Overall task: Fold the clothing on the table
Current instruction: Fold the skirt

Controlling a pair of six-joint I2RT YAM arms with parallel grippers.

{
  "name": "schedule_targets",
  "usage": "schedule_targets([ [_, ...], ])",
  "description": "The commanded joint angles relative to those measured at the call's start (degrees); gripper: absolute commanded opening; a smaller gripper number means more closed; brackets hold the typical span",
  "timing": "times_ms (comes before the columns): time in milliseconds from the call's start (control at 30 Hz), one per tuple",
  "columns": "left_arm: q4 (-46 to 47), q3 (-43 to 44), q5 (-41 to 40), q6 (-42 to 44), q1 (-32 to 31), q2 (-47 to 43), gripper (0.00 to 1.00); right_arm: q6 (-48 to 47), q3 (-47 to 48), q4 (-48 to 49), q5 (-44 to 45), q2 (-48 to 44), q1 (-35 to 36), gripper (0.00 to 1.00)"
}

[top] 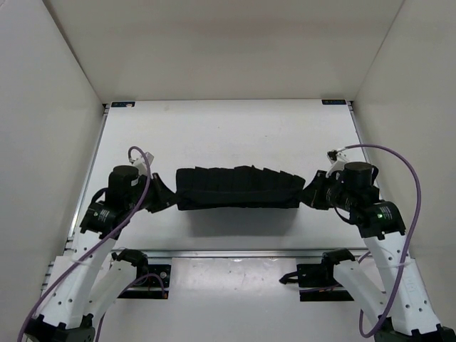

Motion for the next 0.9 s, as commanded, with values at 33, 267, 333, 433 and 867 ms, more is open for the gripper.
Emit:
schedule_targets([
  [33,4.64,-2.56,-7.52,3.79,3.45,6.85,0.0,-5.31,-2.31,2.62,7.92,5.04,-4.9,0.0],
  [267,18.55,-0.04,-5.75,3.44,3.81,25.13,0.0,-4.79,-6.46,15.36,6.77,17.86,-8.79,0.0],
  [333,20.14,1.98,-5.67,3.53,4.24,29.44,0.01,-4.44,-5.5,17.65,7.21,20.95,-8.87,0.0],
  [433,22.42,4.88,-4.88,3.71,5.56,35.42,0.06,-4.35,-2.69,21.52,7.65,29.11,-8.7,0.0],
  [867,28.05,7.8,-1.36,3.7,7.15,40.37,0.61,-4.79,5.68,30.32,4.13,41.54,-8.44,0.43],
])
